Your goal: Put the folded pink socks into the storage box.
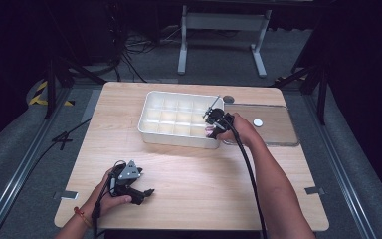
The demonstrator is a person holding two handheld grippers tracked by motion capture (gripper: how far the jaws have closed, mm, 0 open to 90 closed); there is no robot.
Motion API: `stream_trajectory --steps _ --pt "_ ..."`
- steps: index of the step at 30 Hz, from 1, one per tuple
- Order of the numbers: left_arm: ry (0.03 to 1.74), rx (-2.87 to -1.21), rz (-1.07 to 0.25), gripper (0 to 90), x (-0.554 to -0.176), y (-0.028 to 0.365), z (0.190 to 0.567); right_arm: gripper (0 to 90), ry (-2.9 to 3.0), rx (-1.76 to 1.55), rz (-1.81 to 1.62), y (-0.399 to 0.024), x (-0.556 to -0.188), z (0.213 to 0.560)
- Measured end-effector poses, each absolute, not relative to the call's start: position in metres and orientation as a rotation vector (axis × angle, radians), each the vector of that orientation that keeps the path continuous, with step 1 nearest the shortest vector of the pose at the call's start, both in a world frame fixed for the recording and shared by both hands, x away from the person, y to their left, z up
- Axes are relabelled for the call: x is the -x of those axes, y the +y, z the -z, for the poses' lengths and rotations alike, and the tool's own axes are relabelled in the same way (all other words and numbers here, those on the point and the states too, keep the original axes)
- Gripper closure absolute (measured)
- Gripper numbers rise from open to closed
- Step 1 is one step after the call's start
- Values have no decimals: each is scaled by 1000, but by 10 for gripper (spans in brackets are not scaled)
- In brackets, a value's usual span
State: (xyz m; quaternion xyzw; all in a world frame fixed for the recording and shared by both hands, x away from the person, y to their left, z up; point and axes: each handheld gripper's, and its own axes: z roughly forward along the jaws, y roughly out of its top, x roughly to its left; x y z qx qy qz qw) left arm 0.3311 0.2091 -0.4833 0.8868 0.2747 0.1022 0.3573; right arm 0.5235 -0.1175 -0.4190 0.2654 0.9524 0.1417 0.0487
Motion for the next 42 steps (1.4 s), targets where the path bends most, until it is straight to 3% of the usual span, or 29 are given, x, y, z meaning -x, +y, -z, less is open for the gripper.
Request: stream_trajectory --steps 17,20,23,42 --pt "711 -2288 -261 128 -331 209 484 651 2857 -786 -494 -120 -516 415" --pt "705 -2292 -267 128 -331 209 483 620 2849 -799 -517 -122 -515 413" --pt "710 -2290 -262 128 -331 209 483 522 2841 -832 -563 -126 -515 409" --pt "714 -2286 -265 128 -331 209 484 504 2784 -828 -656 -135 -505 391"
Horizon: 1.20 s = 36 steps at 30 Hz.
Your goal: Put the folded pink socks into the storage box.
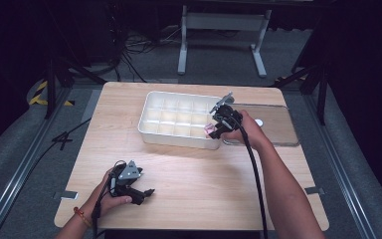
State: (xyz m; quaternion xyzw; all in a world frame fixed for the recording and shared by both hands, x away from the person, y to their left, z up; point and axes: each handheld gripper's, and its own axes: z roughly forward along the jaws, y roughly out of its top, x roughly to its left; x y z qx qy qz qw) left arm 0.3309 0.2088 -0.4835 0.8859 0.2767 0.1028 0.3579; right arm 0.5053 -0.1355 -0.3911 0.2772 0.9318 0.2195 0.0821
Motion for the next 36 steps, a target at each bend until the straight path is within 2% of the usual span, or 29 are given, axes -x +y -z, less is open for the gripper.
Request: stream_trajectory --steps 14,22,36 --pt "713 -2286 -266 128 -331 209 483 470 2738 -777 -738 -140 -490 377" --pt "711 -2290 -266 128 -331 209 483 395 2690 -772 -783 -147 -480 368" --pt "714 -2290 -267 126 -331 209 483 390 2633 -724 -792 -160 -461 358"
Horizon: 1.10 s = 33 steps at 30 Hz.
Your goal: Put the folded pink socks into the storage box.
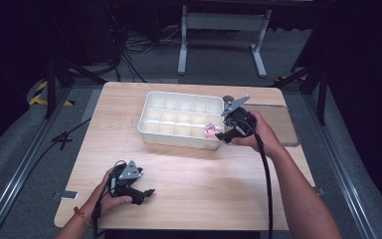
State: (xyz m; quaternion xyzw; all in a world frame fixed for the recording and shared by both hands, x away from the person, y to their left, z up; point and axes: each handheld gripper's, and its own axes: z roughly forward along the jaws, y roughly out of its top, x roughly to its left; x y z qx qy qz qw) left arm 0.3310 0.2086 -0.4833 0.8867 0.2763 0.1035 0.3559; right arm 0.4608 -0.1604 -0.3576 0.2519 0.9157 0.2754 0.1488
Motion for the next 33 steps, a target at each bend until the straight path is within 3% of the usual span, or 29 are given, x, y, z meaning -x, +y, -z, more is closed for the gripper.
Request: stream_trajectory --steps 33 --pt "724 -2285 -267 126 -330 208 483 381 2563 -705 -819 -207 -410 375"
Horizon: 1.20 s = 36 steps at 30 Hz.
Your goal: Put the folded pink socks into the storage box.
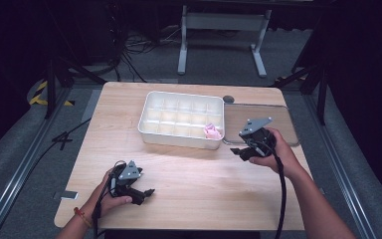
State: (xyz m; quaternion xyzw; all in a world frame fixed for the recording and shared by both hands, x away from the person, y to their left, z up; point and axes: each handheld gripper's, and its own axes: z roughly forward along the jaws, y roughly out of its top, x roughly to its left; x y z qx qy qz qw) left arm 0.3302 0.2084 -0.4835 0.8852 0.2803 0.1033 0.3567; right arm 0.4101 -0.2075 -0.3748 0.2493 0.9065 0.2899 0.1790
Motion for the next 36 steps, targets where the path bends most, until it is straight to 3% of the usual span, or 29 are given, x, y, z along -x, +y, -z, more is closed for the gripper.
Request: stream_trajectory --steps 36 --pt "727 -2287 -271 126 -330 208 483 363 2512 -821 -822 -273 -354 439"
